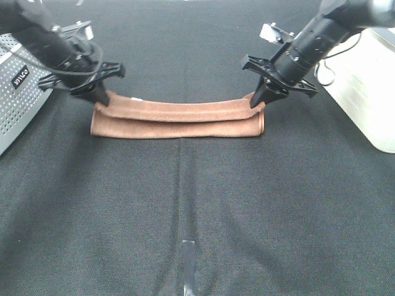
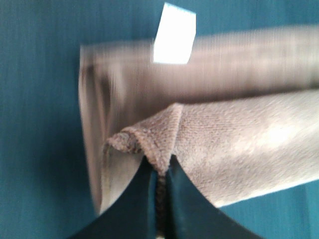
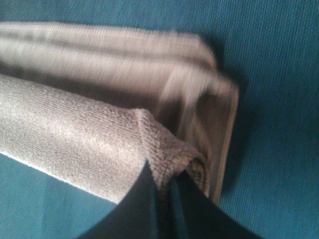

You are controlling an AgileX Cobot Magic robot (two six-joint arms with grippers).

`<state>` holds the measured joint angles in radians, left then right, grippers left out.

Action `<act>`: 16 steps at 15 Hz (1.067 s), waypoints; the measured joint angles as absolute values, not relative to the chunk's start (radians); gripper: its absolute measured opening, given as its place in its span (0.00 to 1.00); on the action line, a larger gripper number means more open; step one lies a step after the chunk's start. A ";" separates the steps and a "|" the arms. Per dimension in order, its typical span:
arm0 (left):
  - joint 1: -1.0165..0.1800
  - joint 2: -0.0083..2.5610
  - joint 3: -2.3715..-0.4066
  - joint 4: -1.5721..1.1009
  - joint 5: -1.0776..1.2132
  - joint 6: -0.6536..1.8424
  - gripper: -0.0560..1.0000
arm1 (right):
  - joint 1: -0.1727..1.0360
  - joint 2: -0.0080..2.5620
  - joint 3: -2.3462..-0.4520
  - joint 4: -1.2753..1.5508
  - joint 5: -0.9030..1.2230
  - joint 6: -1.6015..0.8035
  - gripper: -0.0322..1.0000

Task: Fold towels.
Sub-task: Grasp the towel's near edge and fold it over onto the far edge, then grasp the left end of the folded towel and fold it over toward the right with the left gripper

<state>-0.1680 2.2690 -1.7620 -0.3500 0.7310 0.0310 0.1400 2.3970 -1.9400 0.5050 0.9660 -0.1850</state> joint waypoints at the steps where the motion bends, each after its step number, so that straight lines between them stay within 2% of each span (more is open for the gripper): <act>1: -0.168 2.294 -1.781 -0.342 0.726 0.000 0.06 | 0.140 2.421 -1.963 0.504 0.965 -0.177 0.03; 6: -0.165 2.336 -1.793 -0.309 0.666 -0.055 0.06 | 0.140 2.477 -1.990 0.481 0.935 -0.143 0.03; 7: -0.165 2.337 -1.793 -0.309 0.657 -0.058 0.07 | 0.140 2.477 -1.992 0.480 0.935 -0.142 0.07; 8: -0.165 2.337 -1.795 -0.309 0.655 -0.061 0.11 | 0.140 2.477 -1.992 0.480 0.936 -0.141 0.17; 9: -0.165 2.337 -1.795 -0.309 0.656 -0.062 0.20 | 0.140 2.477 -1.992 0.483 0.939 -0.141 0.34; 10: -0.165 2.337 -1.797 -0.309 0.661 -0.062 0.33 | 0.139 2.477 -1.992 0.491 0.947 -0.141 0.52; 11: -0.165 2.337 -1.797 -0.309 0.669 -0.062 0.52 | 0.138 2.477 -1.992 0.500 0.965 -0.141 0.68; 13: -0.165 2.337 -1.798 -0.293 0.710 -0.062 0.83 | 0.138 2.477 -1.992 0.506 1.003 -0.141 0.81; 14: -0.165 2.337 -1.798 -0.278 0.716 -0.062 0.86 | 0.138 2.476 -1.992 0.506 1.012 -0.141 0.82; 16: -0.165 2.337 -1.798 -0.260 0.717 -0.062 0.87 | 0.138 2.459 -1.992 0.506 1.015 -0.141 0.82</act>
